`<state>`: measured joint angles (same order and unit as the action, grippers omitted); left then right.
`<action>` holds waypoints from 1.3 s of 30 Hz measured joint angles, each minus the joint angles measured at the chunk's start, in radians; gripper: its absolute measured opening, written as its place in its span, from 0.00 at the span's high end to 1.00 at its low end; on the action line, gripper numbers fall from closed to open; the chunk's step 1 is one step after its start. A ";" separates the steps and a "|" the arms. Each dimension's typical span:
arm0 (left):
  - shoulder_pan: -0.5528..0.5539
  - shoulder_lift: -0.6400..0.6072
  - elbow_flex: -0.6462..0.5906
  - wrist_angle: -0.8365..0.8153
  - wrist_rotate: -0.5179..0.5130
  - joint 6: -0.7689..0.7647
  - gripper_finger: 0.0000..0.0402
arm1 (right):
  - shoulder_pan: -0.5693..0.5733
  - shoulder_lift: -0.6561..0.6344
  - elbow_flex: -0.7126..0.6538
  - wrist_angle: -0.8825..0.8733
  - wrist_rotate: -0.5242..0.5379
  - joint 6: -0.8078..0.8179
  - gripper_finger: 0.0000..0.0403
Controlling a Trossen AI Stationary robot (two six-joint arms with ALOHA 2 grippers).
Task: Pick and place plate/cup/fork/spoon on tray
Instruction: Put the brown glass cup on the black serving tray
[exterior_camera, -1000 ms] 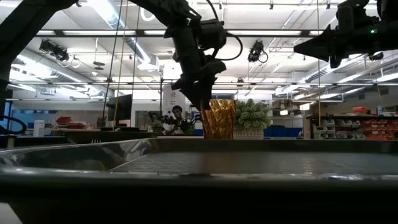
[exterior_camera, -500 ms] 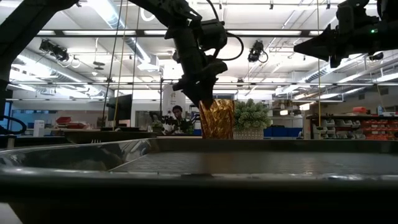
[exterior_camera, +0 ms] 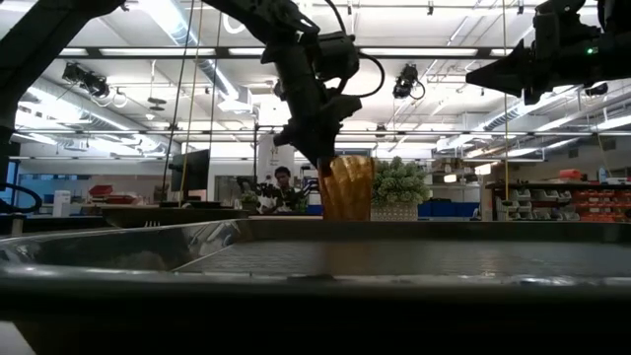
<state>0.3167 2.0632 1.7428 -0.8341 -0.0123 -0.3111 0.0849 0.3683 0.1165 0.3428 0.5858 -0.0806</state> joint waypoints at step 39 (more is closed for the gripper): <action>-0.250 0.319 0.544 0.073 0.172 0.009 0.96 | -0.093 -0.002 0.208 -0.557 0.226 0.139 0.98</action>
<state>0.0665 2.3826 2.2867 -0.7608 0.1593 -0.3025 -0.0082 0.3660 0.3244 -0.2145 0.8116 0.0584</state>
